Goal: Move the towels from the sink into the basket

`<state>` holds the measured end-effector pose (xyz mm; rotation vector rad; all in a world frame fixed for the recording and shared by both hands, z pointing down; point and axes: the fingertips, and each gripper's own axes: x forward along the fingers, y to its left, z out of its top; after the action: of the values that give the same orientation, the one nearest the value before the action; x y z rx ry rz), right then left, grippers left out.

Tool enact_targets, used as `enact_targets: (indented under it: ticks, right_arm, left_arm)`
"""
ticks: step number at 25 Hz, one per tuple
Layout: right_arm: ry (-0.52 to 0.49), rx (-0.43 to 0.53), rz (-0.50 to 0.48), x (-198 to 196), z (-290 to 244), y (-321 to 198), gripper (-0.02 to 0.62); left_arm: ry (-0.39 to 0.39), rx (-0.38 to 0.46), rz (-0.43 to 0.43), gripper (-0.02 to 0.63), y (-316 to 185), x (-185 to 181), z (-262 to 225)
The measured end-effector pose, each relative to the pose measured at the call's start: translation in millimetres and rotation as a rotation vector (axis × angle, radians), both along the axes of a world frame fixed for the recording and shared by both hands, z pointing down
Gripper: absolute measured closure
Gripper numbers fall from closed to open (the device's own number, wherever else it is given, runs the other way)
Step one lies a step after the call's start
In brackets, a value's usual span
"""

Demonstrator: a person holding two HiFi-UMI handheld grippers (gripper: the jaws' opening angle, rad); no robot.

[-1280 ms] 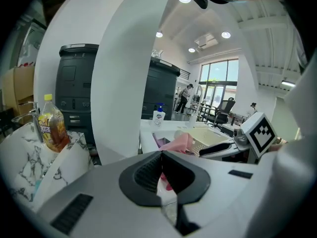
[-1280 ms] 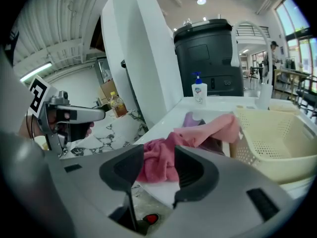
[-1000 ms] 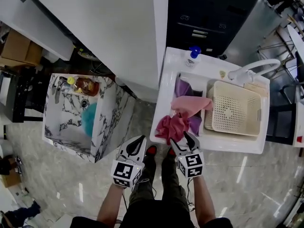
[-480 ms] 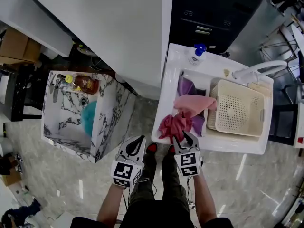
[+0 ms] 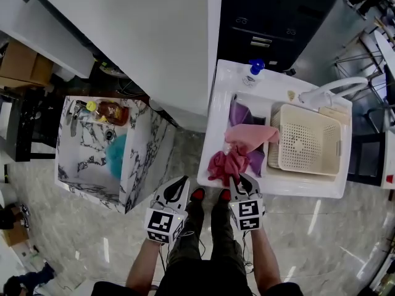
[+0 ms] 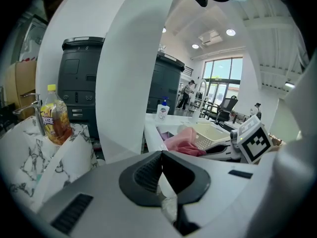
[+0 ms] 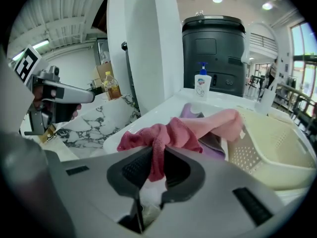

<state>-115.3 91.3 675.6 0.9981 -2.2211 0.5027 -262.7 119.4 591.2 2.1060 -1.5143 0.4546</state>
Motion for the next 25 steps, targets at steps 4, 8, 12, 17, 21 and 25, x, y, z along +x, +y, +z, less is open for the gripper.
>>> enact_targets:
  ticks: [4,8,12,17,21,25]
  right_arm:
    - [-0.025,0.043,0.022,4,-23,-3,0.528]
    - [-0.029,0.098,0.038,11,-51,-4,0.528]
    - [-0.045,0.161,0.063,16,-84,-9,0.529]
    - [-0.088,0.227,0.129,24,-128,-18,0.529]
    - [-0.099,0.297,0.175,30,-166,-19,0.529]
    - [-0.102,0.359,0.218,36,-197,-19,0.529]
  left_arm:
    - [-0.002,0.030,0.022,0.598,-2,4,-15]
    - [-0.004,0.067,0.053,0.598,-4,10,-35]
    - [-0.011,0.111,0.090,0.598,-8,17,-59]
    - [-0.003,0.190,0.137,0.598,-20,26,-96]
    - [0.007,0.251,0.180,0.598,-26,33,-125]
    - [0.031,0.300,0.216,0.598,-32,37,-148]
